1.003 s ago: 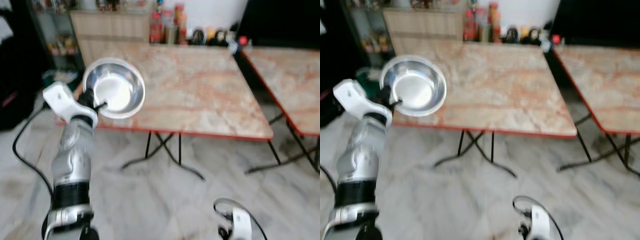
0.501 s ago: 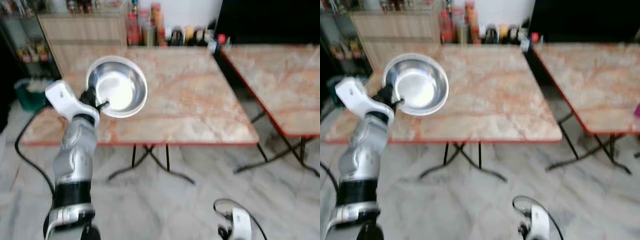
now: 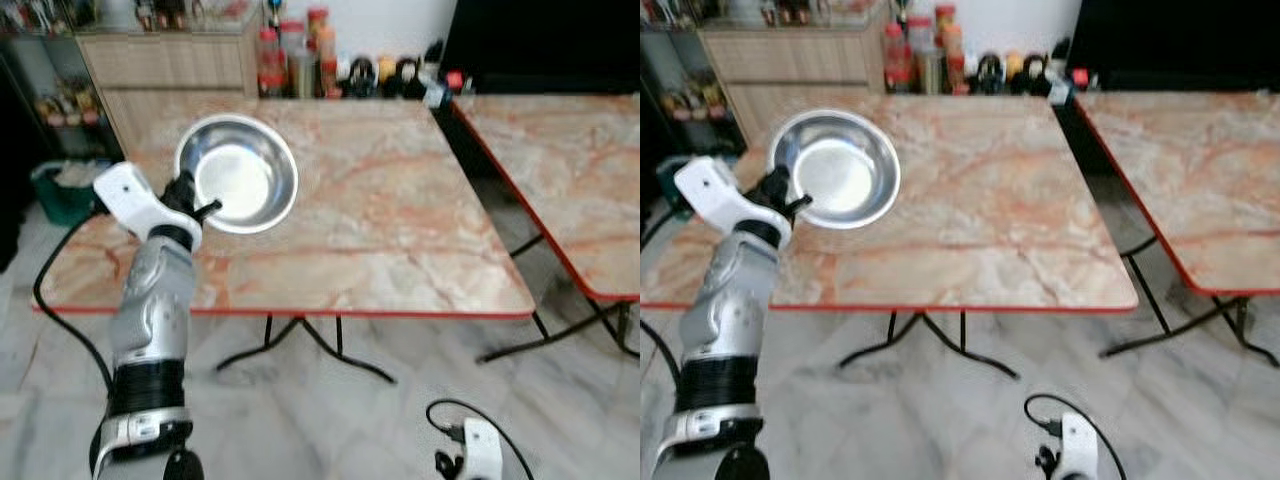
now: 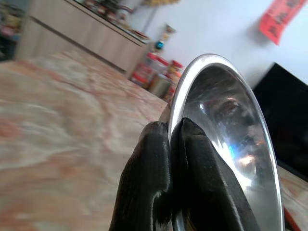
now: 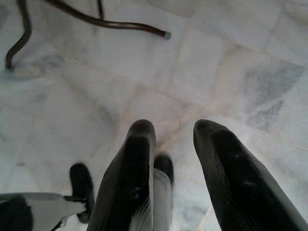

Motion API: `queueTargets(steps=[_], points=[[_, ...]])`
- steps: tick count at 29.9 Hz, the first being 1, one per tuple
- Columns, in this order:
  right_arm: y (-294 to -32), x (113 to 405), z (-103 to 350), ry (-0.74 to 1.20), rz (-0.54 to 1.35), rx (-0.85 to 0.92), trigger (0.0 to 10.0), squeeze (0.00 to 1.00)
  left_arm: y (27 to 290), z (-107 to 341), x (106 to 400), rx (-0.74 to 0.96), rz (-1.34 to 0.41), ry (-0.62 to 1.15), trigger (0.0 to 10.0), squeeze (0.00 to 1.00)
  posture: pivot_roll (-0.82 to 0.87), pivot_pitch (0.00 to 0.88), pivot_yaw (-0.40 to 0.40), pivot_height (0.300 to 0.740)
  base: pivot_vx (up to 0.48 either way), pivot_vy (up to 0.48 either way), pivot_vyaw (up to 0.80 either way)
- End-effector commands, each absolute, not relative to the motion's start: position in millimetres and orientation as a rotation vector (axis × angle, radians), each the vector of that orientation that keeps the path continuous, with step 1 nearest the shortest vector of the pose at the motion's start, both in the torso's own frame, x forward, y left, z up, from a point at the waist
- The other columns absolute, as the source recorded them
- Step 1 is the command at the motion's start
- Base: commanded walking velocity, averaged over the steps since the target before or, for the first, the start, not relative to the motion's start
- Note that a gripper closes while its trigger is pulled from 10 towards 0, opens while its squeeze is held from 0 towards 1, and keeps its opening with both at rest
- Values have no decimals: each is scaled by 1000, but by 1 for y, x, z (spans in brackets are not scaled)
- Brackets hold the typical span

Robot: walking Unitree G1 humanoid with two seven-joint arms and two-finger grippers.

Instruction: Setting the table

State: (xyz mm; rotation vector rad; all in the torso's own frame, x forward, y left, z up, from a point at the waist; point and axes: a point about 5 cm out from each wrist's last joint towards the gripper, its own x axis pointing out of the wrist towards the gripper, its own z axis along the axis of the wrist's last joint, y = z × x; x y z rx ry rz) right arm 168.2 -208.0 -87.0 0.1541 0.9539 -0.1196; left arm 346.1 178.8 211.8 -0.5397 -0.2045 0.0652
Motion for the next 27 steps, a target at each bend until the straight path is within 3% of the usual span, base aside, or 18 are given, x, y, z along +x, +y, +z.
queueTargets(steps=[1, 23, 27], points=[[-214, 166, -87, 955, -136, 146, 10000, 0, 171, 218, 348, -531, 27, -211, 10000, 0, 44, 0, -26, 740, 337, 0, 0], [-215, 166, -87, 960, -129, 137, 10000, 0, 173, 211, 347, -523, 51, -175, 10000, 0, 49, 0, -32, 740, 335, 0, 0], [-215, 166, -87, 961, -128, 136, 10000, 0, 175, 204, 347, -530, 69, -128, 10000, 0, 49, 0, -33, 740, 0, 0, 0]])
